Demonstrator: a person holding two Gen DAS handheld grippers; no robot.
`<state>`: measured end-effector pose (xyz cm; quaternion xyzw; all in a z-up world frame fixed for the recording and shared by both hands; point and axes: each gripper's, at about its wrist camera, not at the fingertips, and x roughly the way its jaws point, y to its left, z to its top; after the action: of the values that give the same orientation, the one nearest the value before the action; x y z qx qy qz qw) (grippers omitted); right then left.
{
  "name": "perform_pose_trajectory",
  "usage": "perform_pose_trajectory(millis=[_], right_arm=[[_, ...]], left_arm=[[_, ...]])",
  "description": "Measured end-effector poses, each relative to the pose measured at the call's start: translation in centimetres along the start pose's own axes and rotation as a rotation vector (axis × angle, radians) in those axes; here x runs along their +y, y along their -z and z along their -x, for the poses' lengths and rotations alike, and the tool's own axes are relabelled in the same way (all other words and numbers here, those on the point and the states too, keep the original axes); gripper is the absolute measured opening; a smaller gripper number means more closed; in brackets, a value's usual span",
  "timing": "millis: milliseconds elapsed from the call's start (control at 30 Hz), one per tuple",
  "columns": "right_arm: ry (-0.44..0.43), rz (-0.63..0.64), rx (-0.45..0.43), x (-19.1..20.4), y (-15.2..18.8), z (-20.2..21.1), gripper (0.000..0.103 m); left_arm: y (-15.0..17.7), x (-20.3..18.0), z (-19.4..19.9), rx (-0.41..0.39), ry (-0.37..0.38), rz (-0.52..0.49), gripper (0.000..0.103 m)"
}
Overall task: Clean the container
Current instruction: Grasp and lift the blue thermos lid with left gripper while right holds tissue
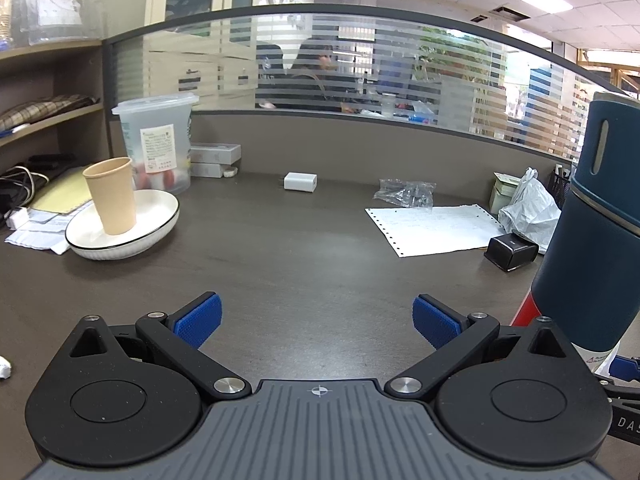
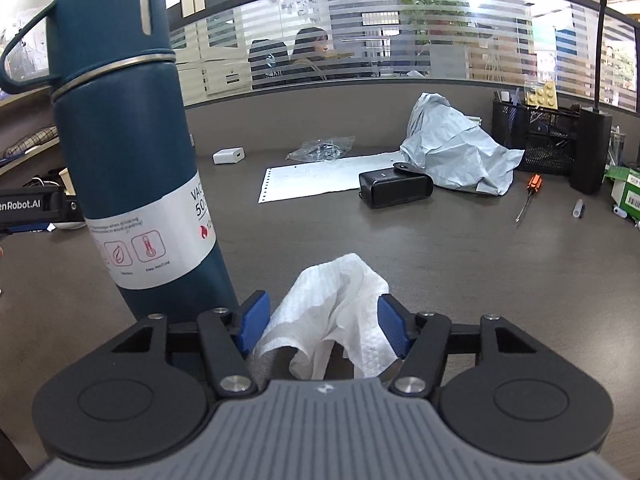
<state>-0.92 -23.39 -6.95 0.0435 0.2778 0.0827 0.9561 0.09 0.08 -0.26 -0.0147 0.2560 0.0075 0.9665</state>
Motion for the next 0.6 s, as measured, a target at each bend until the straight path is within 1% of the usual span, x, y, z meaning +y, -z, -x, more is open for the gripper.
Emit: perform_pose_trajectory(millis=[100, 133, 167, 267, 300, 333, 400, 433, 600], right_arm=[[0.007, 0.003, 0.018, 0.0, 0.0, -0.5, 0.048], [0.007, 0.001, 0.025, 0.0, 0.0, -0.7, 0.042], [0.005, -0.004, 0.03, -0.1, 0.0, -0.8, 0.038], [0.005, -0.014, 0.034, -0.4, 0.0, -1.0, 0.032], [0.009, -0.014, 0.036, -0.5, 0.0, -1.1, 0.024], [0.011, -0.017, 0.039, -0.6, 0.1, -1.2, 0.013], [0.004, -0.028, 0.037, -1.0, 0.2, -1.3, 0.011], [-0.002, -0.031, 0.034, -1.1, 0.2, -1.2, 0.008], [-0.03, -0.027, 0.033, -1.7, 0.2, -0.6, 0.007]], left_arm=[[0.4, 0.1, -0.8, 0.004, 0.001, 0.003, 0.103], [0.5, 0.1, -1.2, 0.007, 0.001, 0.003, 0.103], [0.4, 0.4, -1.2, 0.009, 0.005, 0.003, 0.103], [0.2, 0.2, -1.8, 0.013, 0.009, 0.0, 0.103], [0.2, 0.2, -2.0, 0.014, 0.01, -0.001, 0.103], [0.2, 0.4, -1.7, 0.014, 0.009, -0.004, 0.103], [0.1, 0.5, -1.4, 0.011, 0.008, -0.005, 0.103], [0.1, 0.5, -1.4, 0.01, 0.009, -0.005, 0.103], [0.0, 0.4, -1.4, 0.004, 0.012, 0.0, 0.103]])
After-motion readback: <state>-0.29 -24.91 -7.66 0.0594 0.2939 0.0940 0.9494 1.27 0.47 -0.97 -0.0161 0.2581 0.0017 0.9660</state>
